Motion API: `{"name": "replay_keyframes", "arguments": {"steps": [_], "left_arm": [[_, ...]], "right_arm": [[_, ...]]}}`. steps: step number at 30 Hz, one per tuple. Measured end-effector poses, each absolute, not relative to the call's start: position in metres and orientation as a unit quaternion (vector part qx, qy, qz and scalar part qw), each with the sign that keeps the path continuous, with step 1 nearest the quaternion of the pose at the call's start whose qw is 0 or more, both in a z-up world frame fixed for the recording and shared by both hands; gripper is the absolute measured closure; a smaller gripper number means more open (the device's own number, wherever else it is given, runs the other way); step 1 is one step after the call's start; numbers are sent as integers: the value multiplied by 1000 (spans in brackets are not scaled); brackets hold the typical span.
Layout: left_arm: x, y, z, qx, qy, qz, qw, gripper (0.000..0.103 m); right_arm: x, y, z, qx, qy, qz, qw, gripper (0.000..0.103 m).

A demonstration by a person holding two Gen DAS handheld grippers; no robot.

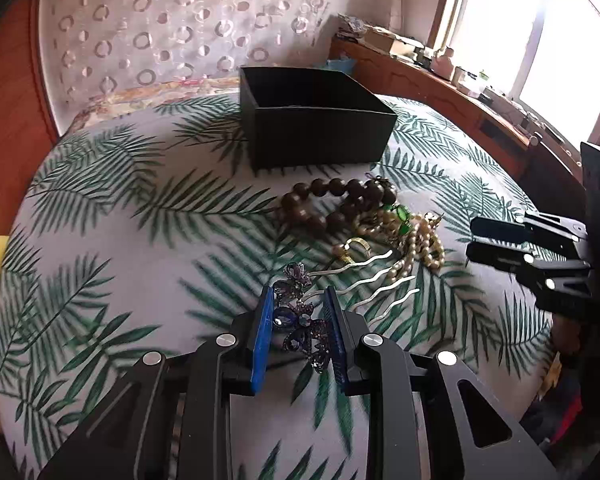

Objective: Organize jewelry
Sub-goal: 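Grasp the blue beaded hairpins with the left tool while the right tool grasps the brown bead strand, then carry the hairpins and brown bead strand over the black box with both tools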

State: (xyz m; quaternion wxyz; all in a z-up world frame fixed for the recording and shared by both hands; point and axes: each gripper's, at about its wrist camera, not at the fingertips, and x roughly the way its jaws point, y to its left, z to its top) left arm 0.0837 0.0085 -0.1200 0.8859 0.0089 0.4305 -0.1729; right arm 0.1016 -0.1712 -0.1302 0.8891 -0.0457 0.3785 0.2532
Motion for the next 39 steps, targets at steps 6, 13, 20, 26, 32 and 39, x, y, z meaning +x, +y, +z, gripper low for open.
{"name": "replay_keyframes", "arguments": {"steps": [6, 13, 20, 26, 32, 39], "left_arm": [[72, 29, -116, -1, 416, -151, 897, 79], [68, 51, -107, -20, 399, -132, 907, 79], [66, 67, -98, -35, 383, -120, 915, 79], [63, 75, -91, -40, 370, -113, 921, 79], [60, 79, -87, -44, 363, -112, 924, 79], [58, 79, -85, -45, 358, -113, 926, 79]], "right_arm": [[103, -169, -129, -48, 379, 255, 888, 63], [113, -145, -114, -72, 367, 275, 886, 63], [146, -99, -101, -114, 367, 317, 867, 63], [175, -70, -107, -155, 393, 326, 846, 64], [196, -54, -117, -180, 417, 324, 830, 66], [209, -51, -129, -185, 442, 320, 817, 77]]}}
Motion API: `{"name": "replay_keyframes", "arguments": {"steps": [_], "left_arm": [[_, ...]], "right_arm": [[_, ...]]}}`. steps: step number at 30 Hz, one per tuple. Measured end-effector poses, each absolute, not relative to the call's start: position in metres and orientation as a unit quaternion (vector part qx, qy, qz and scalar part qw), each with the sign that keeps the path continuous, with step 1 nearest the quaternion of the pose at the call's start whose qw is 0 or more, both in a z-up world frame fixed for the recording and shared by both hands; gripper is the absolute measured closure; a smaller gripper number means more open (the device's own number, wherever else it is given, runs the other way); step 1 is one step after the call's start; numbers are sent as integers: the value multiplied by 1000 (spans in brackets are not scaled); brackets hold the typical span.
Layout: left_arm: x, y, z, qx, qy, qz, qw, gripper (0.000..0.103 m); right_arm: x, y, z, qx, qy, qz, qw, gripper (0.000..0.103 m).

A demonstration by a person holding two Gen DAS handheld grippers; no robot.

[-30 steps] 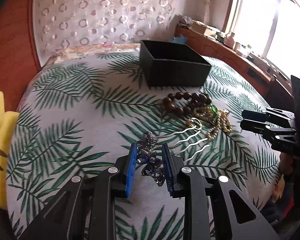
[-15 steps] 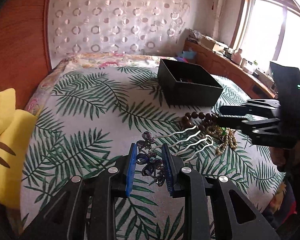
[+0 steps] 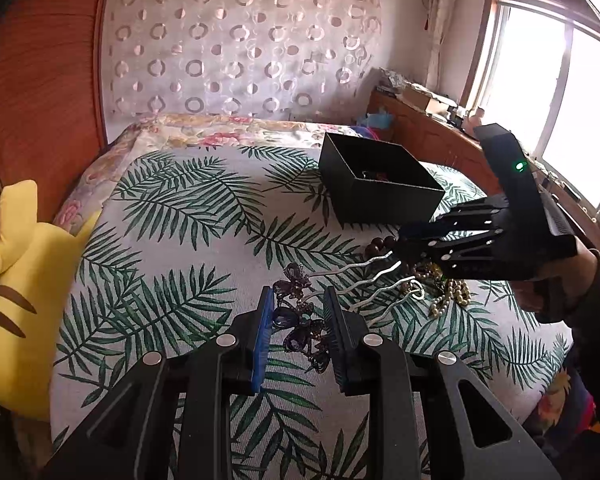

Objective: Organize jewelry
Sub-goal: 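Carry the hairpins and brown bead strand over the black box with both tools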

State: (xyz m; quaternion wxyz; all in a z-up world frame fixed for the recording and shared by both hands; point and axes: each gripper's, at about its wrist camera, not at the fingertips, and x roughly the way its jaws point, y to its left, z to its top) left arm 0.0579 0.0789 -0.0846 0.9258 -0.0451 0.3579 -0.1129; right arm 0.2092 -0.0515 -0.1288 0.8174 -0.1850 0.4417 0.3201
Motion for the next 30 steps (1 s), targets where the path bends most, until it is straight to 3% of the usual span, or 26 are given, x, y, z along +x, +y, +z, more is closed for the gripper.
{"name": "replay_keyframes", "arguments": {"steps": [1, 20, 30], "left_arm": [[58, 79, -84, -45, 357, -113, 926, 79], [66, 77, -60, -44, 328, -111, 937, 79], [81, 60, -44, -31, 312, -122, 942, 79]], "right_arm": [[211, -52, -129, -183, 444, 323, 816, 88], [162, -98, -27, -141, 321, 339, 873, 88], [155, -121, 0, -125, 299, 339, 883, 88]]}}
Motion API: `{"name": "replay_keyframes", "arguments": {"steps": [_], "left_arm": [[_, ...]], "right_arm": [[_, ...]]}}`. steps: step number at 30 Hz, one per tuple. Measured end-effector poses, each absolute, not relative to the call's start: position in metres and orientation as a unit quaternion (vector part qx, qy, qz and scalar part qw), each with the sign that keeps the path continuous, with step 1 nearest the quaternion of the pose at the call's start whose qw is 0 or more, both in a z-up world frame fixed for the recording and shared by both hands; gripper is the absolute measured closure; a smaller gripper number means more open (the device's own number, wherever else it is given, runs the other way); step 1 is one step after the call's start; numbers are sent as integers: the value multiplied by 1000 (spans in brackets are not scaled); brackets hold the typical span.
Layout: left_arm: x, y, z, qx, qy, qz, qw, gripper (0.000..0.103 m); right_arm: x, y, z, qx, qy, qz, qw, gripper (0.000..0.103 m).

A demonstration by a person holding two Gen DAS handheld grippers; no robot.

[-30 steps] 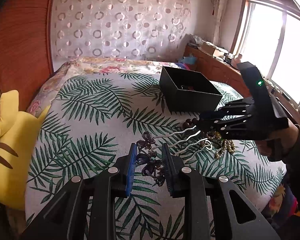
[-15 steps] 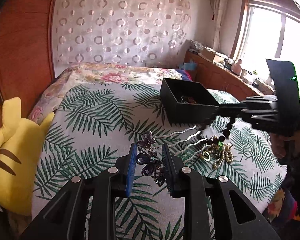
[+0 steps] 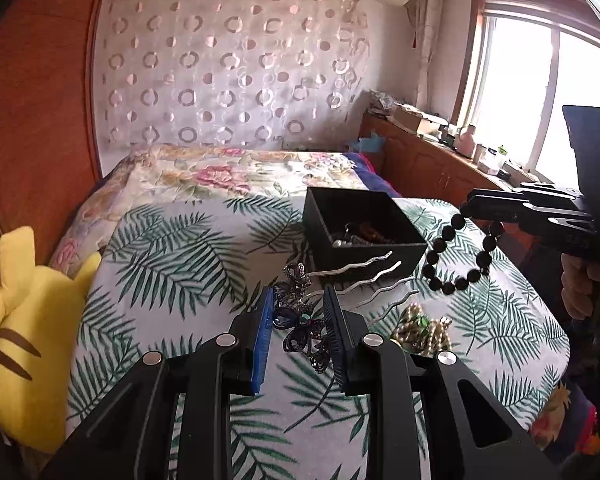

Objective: Organize jewelry
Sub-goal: 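Carry the hairpins and brown bead strand over the black box with both tools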

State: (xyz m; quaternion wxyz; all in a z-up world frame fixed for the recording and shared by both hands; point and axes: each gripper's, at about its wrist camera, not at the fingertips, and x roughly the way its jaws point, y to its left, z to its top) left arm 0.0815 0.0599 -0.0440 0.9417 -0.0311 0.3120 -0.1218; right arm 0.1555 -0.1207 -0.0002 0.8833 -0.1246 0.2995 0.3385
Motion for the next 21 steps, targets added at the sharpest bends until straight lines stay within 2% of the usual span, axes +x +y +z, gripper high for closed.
{"name": "replay_keyframes", "arguments": {"steps": [21], "left_arm": [[182, -1, -36, -8, 315, -139, 939, 79]], "right_arm": [[192, -158, 36, -92, 299, 313, 897, 88]]}}
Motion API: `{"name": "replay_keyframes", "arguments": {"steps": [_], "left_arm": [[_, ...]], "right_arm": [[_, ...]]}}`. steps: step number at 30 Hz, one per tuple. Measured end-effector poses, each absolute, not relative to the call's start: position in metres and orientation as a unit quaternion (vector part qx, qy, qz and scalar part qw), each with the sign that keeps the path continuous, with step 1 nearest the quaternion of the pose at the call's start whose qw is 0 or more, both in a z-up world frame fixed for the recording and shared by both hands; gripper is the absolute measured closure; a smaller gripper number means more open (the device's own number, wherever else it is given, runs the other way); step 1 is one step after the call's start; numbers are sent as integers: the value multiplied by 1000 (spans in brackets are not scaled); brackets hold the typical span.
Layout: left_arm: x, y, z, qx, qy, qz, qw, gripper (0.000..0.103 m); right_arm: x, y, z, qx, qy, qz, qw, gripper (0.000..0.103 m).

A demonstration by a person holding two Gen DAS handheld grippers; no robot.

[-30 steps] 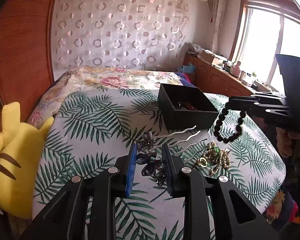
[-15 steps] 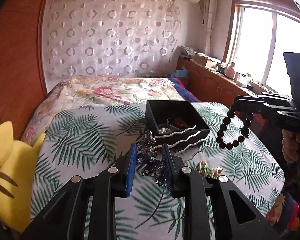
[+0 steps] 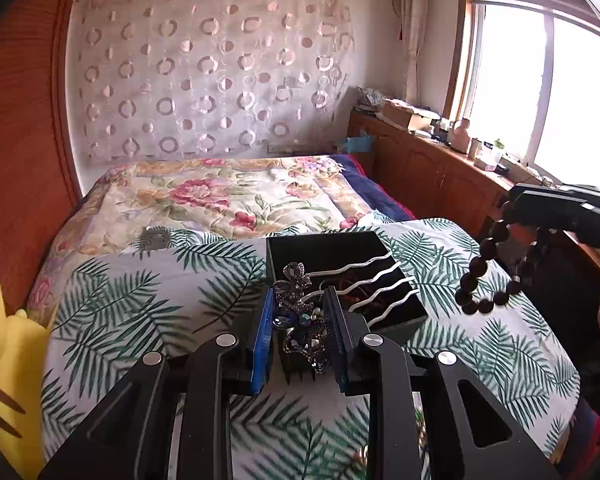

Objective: Organize jewelry
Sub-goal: 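Carry the hairpins and brown bead strand over the black box with both tools, then lower both items into the black box and open both tools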

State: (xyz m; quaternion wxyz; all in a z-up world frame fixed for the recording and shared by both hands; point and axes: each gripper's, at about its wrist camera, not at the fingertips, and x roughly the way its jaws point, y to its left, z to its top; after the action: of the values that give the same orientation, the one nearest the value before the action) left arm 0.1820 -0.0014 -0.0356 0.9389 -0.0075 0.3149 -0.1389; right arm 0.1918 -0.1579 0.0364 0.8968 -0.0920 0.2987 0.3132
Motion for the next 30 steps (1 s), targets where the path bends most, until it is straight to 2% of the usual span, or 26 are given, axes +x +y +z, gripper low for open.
{"name": "replay_keyframes", "arguments": {"steps": [21, 28, 30], "left_arm": [[231, -28, -70, 13, 359, -126, 925, 79], [230, -28, -67, 6, 352, -129, 927, 78], [228, -25, -65, 3, 349, -128, 928, 74]], "right_arm": [[252, -136, 13, -101, 320, 273, 902, 88], [279, -124, 1, -90, 333, 275, 897, 88], [287, -118, -5, -91, 338, 276, 895, 88]]}}
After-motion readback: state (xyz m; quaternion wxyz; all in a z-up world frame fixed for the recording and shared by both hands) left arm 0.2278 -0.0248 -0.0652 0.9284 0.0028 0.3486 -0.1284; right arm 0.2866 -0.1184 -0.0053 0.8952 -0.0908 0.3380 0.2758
